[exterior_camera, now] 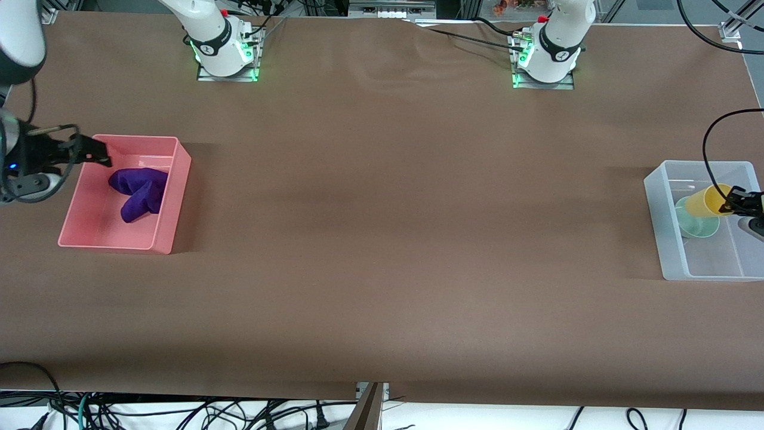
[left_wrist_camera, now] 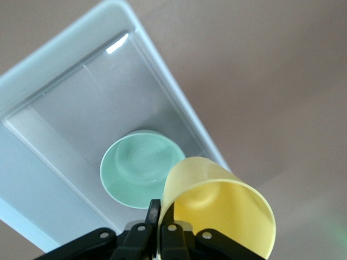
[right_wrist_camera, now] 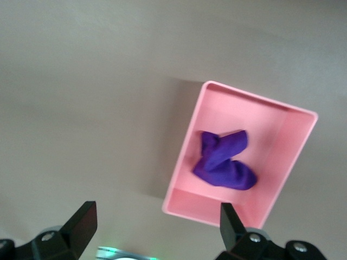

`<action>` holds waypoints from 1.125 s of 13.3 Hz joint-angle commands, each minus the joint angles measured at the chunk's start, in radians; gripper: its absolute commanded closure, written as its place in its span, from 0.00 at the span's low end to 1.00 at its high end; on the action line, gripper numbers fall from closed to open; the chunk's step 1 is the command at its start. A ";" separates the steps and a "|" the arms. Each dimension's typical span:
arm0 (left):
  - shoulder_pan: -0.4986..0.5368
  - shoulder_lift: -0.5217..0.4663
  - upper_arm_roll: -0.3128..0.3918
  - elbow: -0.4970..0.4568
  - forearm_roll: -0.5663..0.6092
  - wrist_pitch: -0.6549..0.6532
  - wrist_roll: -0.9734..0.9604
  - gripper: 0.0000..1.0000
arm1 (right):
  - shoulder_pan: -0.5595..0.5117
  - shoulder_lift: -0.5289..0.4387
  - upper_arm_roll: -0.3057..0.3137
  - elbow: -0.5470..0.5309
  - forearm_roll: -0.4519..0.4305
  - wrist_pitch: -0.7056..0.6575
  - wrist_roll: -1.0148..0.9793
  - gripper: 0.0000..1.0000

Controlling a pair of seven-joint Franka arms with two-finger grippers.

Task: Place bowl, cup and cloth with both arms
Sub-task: 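Carry the yellow cup into the clear bin with the left gripper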

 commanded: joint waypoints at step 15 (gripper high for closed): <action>-0.011 -0.213 -0.340 0.042 0.009 -0.187 -0.382 0.00 | -0.012 -0.016 0.021 0.064 -0.003 -0.006 0.123 0.00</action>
